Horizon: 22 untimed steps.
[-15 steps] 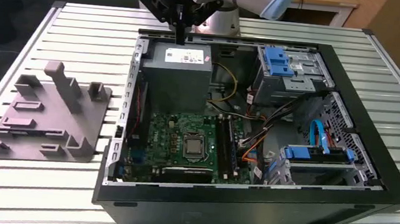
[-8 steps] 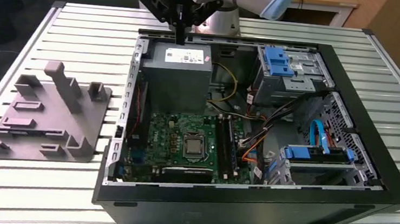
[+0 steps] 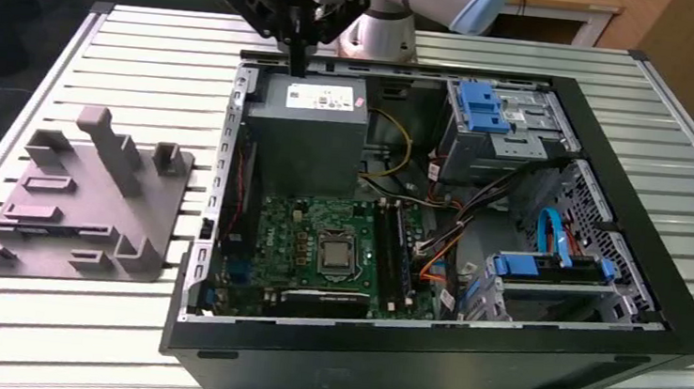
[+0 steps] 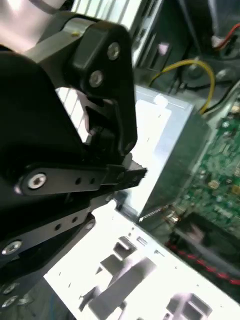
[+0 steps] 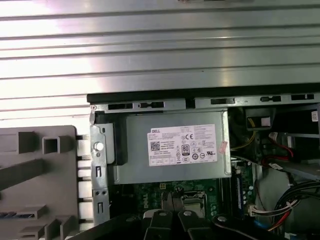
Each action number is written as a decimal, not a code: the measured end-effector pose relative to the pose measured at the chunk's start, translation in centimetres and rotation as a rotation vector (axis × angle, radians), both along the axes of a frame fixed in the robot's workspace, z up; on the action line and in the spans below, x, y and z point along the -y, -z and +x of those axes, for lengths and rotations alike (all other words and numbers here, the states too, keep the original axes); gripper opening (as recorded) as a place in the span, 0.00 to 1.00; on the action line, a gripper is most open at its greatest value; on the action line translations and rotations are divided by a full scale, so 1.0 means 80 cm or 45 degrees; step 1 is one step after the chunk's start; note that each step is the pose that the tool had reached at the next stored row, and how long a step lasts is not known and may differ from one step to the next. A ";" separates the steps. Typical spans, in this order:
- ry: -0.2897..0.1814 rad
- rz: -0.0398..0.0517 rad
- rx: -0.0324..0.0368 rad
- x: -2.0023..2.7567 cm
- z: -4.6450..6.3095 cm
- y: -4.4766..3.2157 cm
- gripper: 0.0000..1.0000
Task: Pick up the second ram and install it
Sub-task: 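Reach for the second ram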
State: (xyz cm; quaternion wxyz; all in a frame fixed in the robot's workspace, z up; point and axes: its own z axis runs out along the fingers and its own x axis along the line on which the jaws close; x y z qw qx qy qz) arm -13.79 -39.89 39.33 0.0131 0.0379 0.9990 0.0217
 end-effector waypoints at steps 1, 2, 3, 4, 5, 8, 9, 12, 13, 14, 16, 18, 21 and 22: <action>0.000 0.000 0.0000 0.0000 -0.006 0.0000 0.10; 0.000 0.000 0.0000 0.0000 -0.012 -0.0001 0.10; 0.000 0.000 0.0002 0.0000 -0.017 0.0000 0.10; 0.000 0.000 0.0004 0.0000 -0.023 0.0001 0.10; 0.000 0.000 0.0003 0.0000 -0.029 0.0000 0.10; 0.000 0.000 0.0006 0.0000 -0.045 0.0001 0.10; 0.000 0.000 0.0006 0.0000 -0.051 0.0001 0.10; 0.000 0.000 0.0009 0.0000 -0.068 0.0003 0.10; 0.000 0.000 0.0009 0.0000 -0.074 0.0004 0.10; 0.000 0.000 0.0009 0.0000 -0.080 0.0004 0.10; 0.000 0.000 0.0009 0.0000 -0.091 0.0005 0.10; 0.000 0.000 0.0010 0.0000 -0.102 0.0007 0.10; 0.000 0.000 0.0009 0.0000 -0.118 0.0009 0.10; 0.000 0.000 0.0010 0.0000 -0.122 0.0011 0.10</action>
